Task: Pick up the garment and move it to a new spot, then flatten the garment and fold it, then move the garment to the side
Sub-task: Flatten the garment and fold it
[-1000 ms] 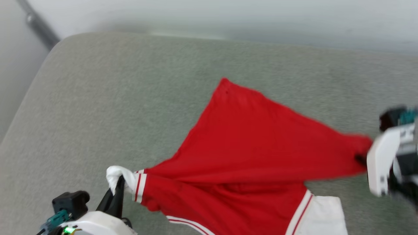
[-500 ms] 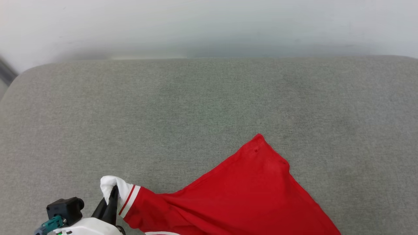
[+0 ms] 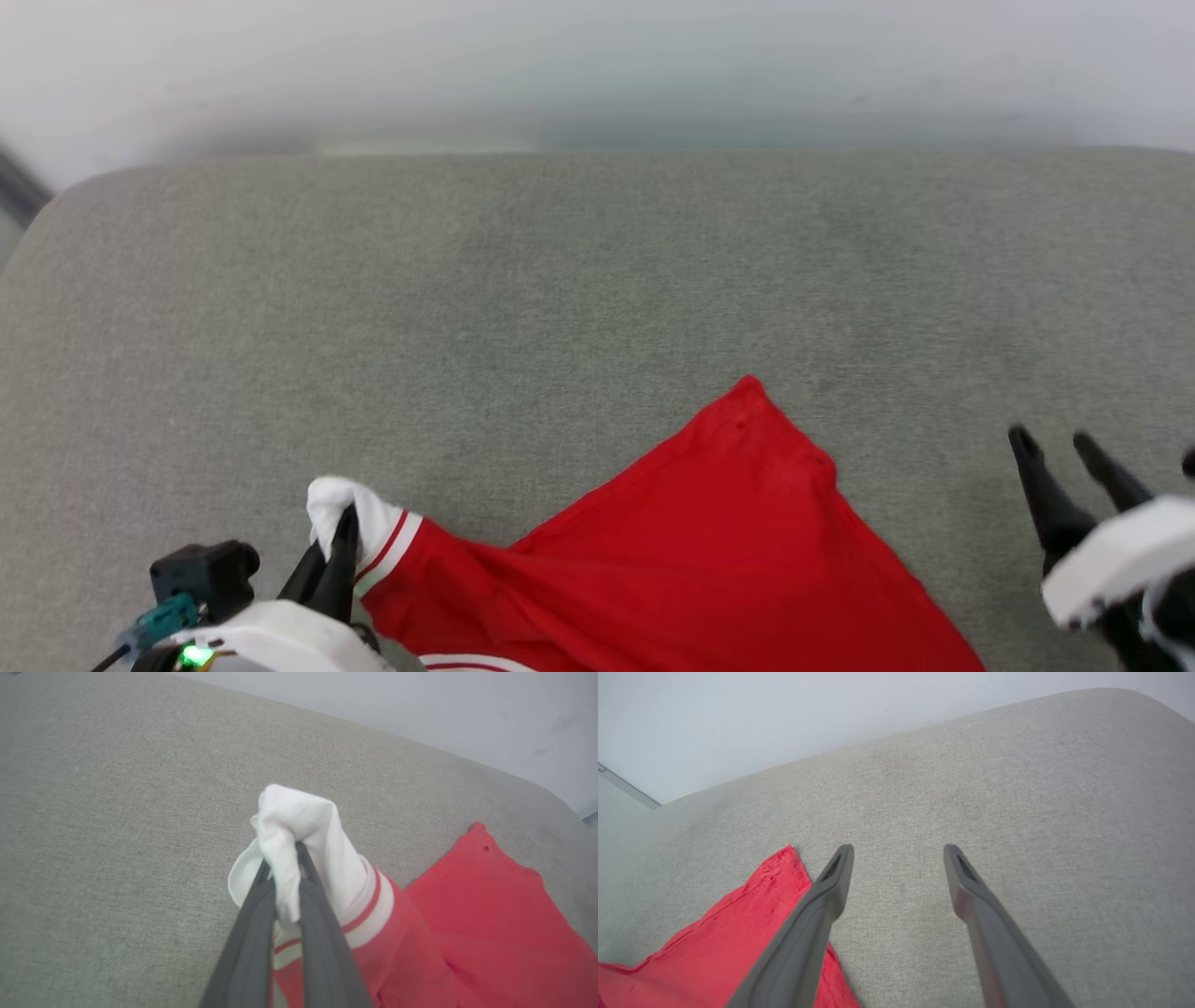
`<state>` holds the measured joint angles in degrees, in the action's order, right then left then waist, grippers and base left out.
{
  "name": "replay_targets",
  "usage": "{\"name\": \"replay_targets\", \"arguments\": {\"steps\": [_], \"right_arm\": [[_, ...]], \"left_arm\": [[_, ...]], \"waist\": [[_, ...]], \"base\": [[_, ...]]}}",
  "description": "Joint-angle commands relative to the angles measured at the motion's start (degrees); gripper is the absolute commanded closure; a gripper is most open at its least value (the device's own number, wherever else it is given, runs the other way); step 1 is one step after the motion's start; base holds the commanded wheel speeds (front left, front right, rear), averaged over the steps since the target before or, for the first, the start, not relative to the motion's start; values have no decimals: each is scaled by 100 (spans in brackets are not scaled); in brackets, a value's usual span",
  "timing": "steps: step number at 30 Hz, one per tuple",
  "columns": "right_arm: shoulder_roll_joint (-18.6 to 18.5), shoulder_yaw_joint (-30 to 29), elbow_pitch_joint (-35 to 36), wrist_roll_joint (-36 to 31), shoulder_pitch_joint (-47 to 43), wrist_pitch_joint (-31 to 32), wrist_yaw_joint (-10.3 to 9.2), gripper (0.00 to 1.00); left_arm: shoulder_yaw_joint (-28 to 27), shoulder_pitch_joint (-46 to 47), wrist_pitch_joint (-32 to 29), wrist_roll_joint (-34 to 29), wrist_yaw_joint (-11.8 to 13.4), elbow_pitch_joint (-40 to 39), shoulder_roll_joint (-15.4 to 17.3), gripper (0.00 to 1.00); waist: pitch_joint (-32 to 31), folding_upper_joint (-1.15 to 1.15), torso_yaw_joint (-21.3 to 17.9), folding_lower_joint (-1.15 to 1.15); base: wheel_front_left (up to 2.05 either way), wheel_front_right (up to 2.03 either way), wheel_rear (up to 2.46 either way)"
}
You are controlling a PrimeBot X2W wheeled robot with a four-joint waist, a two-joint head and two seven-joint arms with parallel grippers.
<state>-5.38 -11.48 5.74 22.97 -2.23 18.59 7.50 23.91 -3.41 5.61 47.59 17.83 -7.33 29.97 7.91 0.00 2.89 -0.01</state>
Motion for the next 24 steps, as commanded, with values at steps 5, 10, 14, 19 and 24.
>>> {"name": "replay_targets", "arguments": {"steps": [5,10,14,19,24], "right_arm": [[-851,924,-917,378,1375,795,-2,0],[-1448,2089,-1463,802,2294,1967,-2,0],[-1624,2808,-1857,1191,2870,2439,-2,0],[-1652,3458,-2518,1407,3396,2645,-2,0],[-1571,3992,-3344,1576,3441,2998,-3,0]], "left_arm": [[136,412,-41,-161,-65,-72,-93,100],[318,754,-38,-253,-186,8,-258,100],[435,999,2,-297,-294,117,-392,100],[496,1201,92,-302,-412,285,-522,100],[550,1283,158,-277,-511,449,-616,100]], "waist": [[283,0,354,1],[452,0,694,1],[616,0,903,1],[816,0,1047,1],[881,0,1094,1]], "base": [[0,0,0],[0,0,0],[0,0,0],[0,0,0],[0,0,0]]}}
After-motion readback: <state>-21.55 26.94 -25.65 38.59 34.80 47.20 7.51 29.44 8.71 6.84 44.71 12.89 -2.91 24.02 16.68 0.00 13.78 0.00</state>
